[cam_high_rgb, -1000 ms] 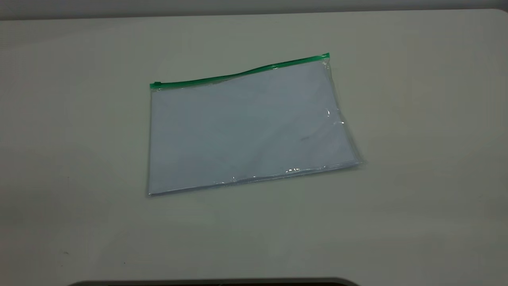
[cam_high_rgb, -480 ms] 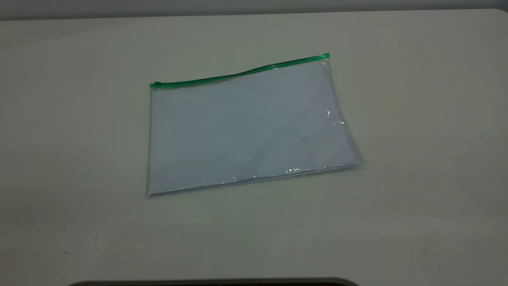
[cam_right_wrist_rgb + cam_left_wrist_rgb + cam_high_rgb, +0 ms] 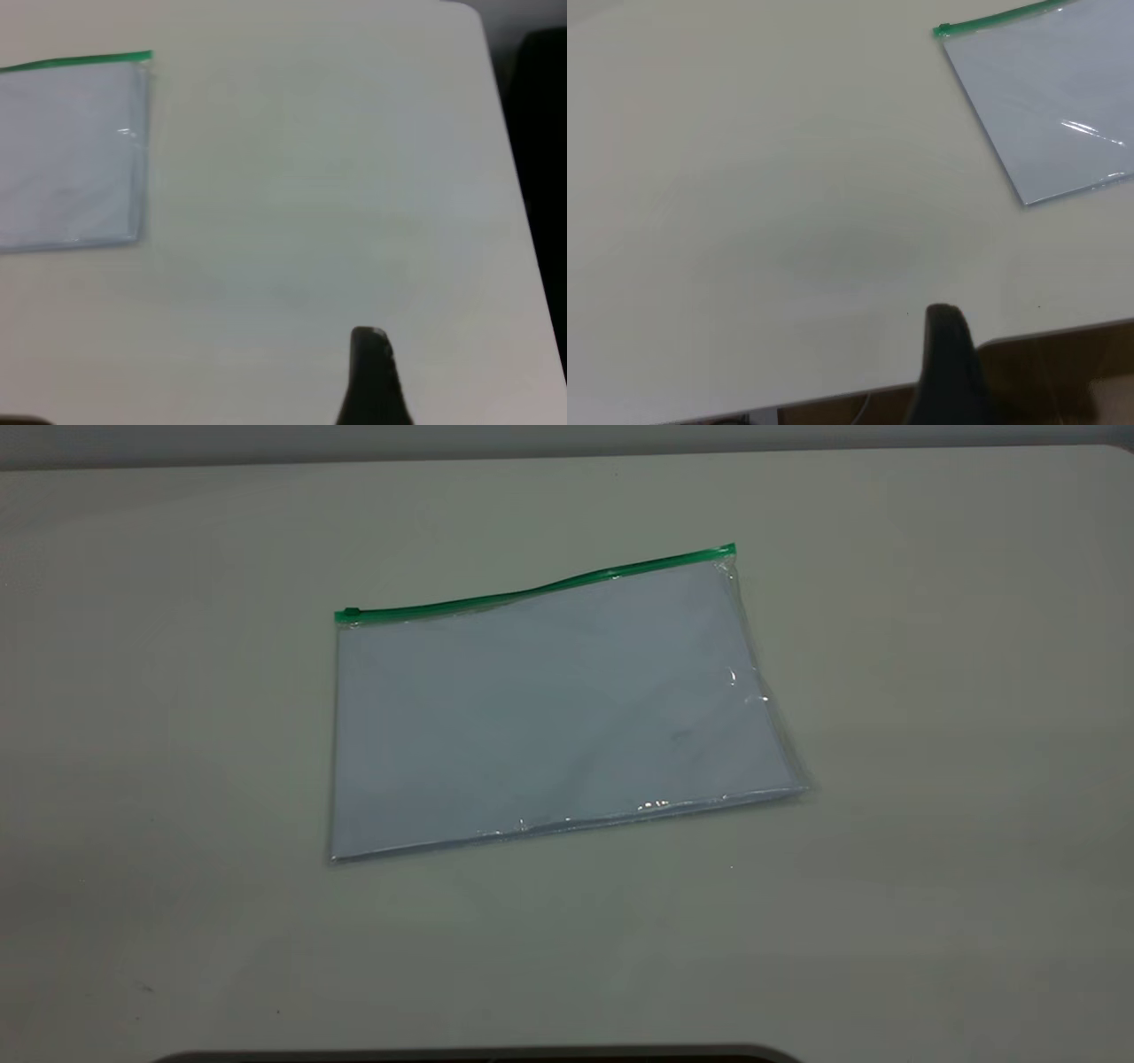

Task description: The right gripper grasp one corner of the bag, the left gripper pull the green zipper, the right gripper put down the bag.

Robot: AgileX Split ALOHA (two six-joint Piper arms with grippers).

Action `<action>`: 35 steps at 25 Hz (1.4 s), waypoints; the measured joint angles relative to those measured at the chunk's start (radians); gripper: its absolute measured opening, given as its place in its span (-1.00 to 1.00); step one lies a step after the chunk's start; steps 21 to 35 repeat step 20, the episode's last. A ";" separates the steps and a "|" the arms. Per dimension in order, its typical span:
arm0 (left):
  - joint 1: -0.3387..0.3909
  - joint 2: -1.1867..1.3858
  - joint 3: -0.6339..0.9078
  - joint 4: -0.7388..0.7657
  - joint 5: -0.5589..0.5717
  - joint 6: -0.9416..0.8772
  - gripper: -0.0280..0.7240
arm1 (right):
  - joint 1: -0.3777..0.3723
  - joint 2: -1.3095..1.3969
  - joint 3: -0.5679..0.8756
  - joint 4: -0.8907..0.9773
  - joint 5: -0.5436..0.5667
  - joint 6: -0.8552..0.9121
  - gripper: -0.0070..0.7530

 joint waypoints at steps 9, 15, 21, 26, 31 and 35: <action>0.000 0.000 0.000 0.000 0.000 0.000 0.63 | 0.000 0.000 0.000 -0.007 0.000 0.018 0.54; 0.000 0.000 0.000 0.000 0.000 0.002 0.63 | 0.000 0.000 0.000 -0.007 0.000 0.019 0.54; 0.000 0.000 0.000 0.000 0.000 0.002 0.63 | 0.000 0.000 0.000 -0.007 0.000 0.019 0.54; 0.000 0.000 0.000 0.000 0.000 0.002 0.63 | 0.000 0.000 0.000 -0.007 0.000 0.019 0.54; 0.000 0.000 0.000 0.000 0.000 0.002 0.63 | 0.000 0.000 0.000 -0.007 0.000 0.019 0.54; 0.000 0.000 0.000 0.000 0.000 0.002 0.63 | 0.000 0.000 0.000 -0.007 0.000 0.019 0.54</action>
